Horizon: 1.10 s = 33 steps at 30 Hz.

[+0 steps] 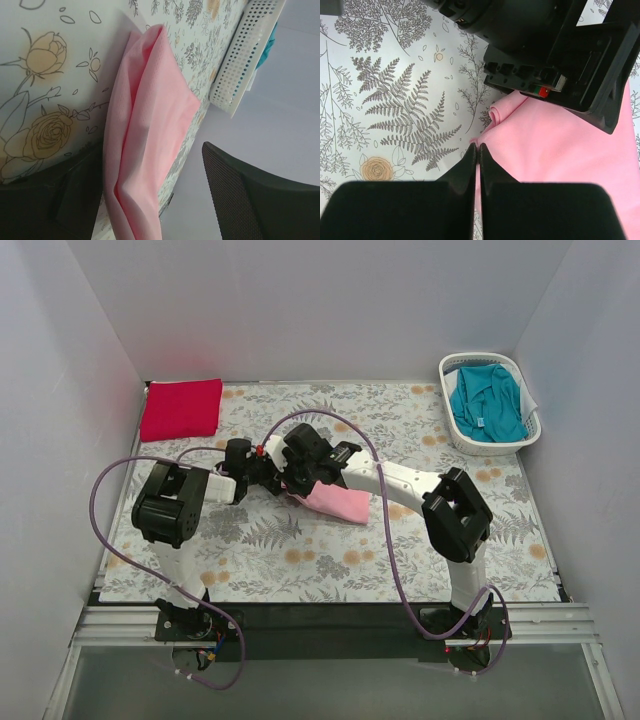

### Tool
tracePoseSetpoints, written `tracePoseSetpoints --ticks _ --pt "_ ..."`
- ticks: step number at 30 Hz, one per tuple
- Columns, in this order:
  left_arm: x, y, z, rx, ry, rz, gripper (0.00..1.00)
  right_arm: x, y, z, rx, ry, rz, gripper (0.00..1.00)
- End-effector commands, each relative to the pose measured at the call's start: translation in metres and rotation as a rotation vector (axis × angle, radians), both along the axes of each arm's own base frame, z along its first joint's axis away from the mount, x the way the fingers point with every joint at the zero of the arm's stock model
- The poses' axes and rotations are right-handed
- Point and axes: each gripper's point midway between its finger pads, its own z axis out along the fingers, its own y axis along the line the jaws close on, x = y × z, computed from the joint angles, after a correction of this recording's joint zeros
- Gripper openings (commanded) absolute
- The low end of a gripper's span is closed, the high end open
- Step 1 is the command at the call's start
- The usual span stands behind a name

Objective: Fold and stack the t-shirts
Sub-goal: Neatly place the folded tshirt to the corner

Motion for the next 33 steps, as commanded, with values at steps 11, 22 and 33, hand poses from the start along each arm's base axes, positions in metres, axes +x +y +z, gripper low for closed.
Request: tracePoseSetpoints --ticks 11,22,33 --pt "-0.017 0.013 -0.064 0.151 0.171 0.013 0.63 -0.002 0.012 0.044 0.121 -0.025 0.009 0.01" --pt "-0.004 0.019 -0.069 0.307 0.148 -0.024 0.04 0.003 0.011 0.052 0.128 -0.039 -0.022 0.06" --pt "0.037 0.047 -0.034 0.664 -0.033 -0.138 0.0 0.048 -0.065 0.087 0.172 -0.073 -0.218 0.98"
